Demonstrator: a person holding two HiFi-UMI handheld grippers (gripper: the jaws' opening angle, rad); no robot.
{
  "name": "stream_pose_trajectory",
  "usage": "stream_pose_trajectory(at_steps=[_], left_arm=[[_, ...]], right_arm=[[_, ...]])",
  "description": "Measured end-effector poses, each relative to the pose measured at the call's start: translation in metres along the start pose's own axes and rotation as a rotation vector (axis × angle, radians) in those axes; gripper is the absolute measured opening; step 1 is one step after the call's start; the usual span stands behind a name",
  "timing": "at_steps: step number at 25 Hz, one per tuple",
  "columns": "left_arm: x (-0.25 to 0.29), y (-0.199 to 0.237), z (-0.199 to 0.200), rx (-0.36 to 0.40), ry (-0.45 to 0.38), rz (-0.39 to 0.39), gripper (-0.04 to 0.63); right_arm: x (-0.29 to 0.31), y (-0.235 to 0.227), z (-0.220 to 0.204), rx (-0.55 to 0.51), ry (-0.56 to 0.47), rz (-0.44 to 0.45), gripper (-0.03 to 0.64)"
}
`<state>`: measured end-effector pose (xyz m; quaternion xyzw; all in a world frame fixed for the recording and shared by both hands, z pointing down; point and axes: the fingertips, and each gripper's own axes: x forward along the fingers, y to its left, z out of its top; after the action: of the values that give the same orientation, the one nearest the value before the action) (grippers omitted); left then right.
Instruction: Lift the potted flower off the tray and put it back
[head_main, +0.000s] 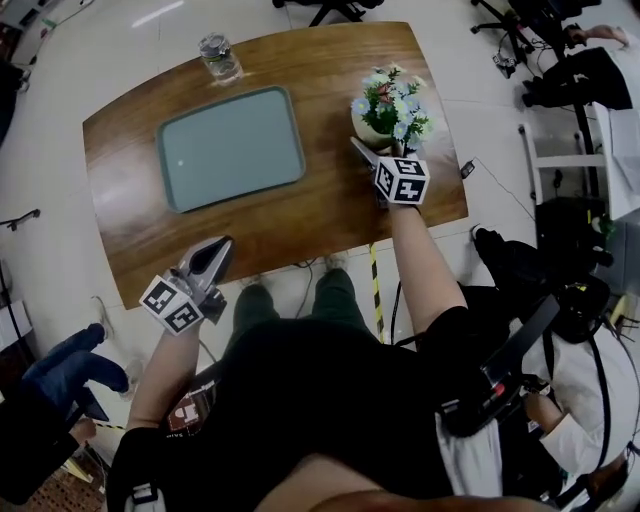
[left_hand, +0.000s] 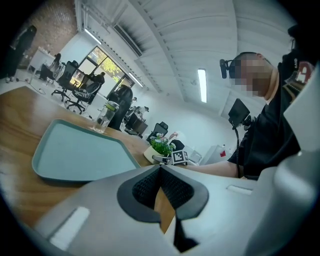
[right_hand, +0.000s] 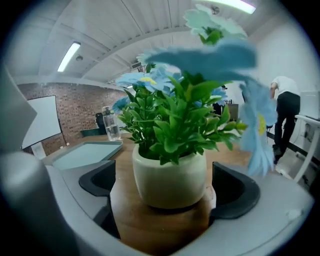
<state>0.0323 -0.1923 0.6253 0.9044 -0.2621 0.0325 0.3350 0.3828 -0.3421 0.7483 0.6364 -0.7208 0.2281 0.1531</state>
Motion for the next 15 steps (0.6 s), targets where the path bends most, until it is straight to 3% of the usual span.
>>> stream_pose_trajectory(at_steps=[9,13,15], left_arm=[[-0.007,0.002,-0.002,-0.024,-0.017,0.001,-0.003],[-0.008,0.005,-0.004,-0.027,-0.014,0.005,-0.003],[-0.007,0.005,-0.005,-0.028,-0.013,0.006,-0.003]], right_arm=[[0.013,-0.005,0.002,-0.022,0.008,-0.051,0.596],[0.015,-0.010,0.001,-0.041,0.030,-0.094,0.509],[0.015,-0.012,0.000,-0.046,0.035,-0.089,0.506]])
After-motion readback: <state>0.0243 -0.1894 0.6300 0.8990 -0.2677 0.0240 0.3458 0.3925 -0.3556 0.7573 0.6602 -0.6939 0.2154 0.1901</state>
